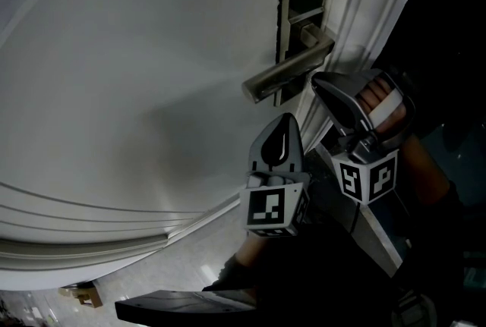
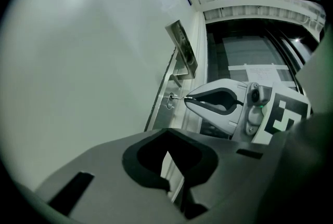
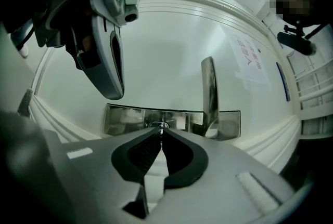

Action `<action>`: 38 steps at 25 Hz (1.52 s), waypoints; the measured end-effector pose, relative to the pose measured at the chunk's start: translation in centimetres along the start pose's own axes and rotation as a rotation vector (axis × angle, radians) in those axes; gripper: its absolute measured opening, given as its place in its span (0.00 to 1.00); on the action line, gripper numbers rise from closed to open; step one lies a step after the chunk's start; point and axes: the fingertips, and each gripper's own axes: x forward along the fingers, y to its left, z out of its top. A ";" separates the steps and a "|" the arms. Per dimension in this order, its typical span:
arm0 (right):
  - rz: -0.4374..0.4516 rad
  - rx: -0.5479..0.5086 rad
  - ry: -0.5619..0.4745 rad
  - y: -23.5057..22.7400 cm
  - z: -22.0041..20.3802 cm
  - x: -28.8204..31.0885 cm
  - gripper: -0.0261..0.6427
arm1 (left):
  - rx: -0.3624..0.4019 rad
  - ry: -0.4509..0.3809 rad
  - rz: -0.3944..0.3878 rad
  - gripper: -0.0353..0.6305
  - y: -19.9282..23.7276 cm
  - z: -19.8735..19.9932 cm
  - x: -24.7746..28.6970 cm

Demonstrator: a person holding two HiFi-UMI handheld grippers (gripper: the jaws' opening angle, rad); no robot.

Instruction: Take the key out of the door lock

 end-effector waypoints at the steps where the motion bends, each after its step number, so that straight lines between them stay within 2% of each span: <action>1: 0.000 0.000 0.000 0.0 0.0 0.0 0.06 | 0.001 0.002 0.001 0.05 0.0 -0.1 0.0; 38: -0.006 -0.008 -0.005 0.0 0.0 -0.2 0.06 | -0.003 0.011 -0.007 0.05 0.0 -0.1 0.3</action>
